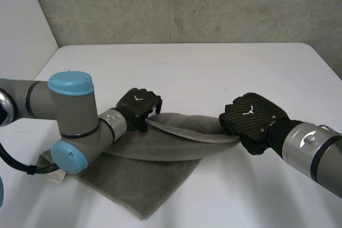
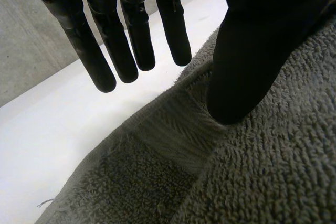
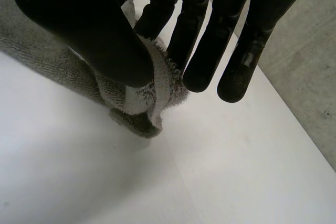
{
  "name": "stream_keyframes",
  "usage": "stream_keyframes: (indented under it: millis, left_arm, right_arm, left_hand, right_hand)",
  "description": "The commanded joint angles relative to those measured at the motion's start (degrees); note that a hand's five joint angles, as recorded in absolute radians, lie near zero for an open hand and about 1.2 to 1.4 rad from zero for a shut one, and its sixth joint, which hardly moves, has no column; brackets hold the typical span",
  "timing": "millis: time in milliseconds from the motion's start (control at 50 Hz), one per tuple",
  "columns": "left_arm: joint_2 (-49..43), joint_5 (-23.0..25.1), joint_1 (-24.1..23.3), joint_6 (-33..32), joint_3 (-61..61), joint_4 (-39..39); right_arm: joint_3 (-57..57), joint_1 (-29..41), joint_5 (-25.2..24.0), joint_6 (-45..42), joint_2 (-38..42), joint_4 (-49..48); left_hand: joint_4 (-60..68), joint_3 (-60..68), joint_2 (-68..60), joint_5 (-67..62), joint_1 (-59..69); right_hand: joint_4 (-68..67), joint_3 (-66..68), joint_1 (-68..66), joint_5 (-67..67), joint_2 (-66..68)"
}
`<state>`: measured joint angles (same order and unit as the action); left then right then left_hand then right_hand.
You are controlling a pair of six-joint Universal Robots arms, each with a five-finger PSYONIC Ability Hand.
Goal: Fold the towel.
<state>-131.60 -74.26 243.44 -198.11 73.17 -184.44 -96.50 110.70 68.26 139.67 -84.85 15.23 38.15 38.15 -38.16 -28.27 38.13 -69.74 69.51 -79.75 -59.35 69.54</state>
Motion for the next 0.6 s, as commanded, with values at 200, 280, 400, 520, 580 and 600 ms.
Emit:
stream_keyframes:
  millis: [200, 280, 400, 520, 580, 600]
  left_arm:
    - [-1.81, -3.52, 0.28, -0.17, 0.31, 0.31]
    - [-1.9, -3.61, 0.28, -0.17, -0.21, -0.12]
    - [-1.9, -4.57, 0.28, -0.08, -3.28, -2.4]
    - [-2.17, -7.21, 0.19, -0.08, -9.45, -5.23]
    - [-2.17, -9.14, 0.19, 0.01, -16.18, -7.41]
    - [-1.99, -10.63, 0.11, 0.18, -20.91, -8.99]
  right_arm:
    - [2.28, -0.31, 0.82, 0.61, 5.4, -1.69]
    - [3.51, -0.04, 0.82, 1.66, 6.8, -1.96]
    - [5.88, 0.22, 0.91, 2.89, 8.74, -3.1]
    - [12.83, 0.31, 3.19, 7.02, 12.43, -8.81]
    - [18.45, 0.4, 6.53, 9.57, 14.8, -14.35]
    - [21.41, 0.48, 8.53, 11.05, 15.59, -17.74]
  left_hand:
    - [13.11, 13.11, -13.1, -12.99, 13.12]
    - [41.79, 41.79, -41.79, -41.68, 41.81]
    - [41.85, 41.85, -41.84, -41.73, 41.87]
    - [41.85, 41.85, -41.84, -41.73, 41.87]
    - [41.85, 41.85, -41.84, -41.73, 41.87]
    - [41.85, 41.85, -41.84, -41.73, 41.87]
  right_hand:
    - [-10.26, 10.49, -0.25, -10.65, 10.46]
    - [-10.26, 10.49, -0.25, -10.65, 10.46]
    - [-10.26, 10.49, -0.25, -10.65, 10.46]
    - [-10.26, 10.49, -0.25, -10.65, 10.46]
    - [-10.26, 10.49, -0.25, -10.65, 10.46]
    - [-10.26, 10.49, -0.25, -10.65, 10.46]
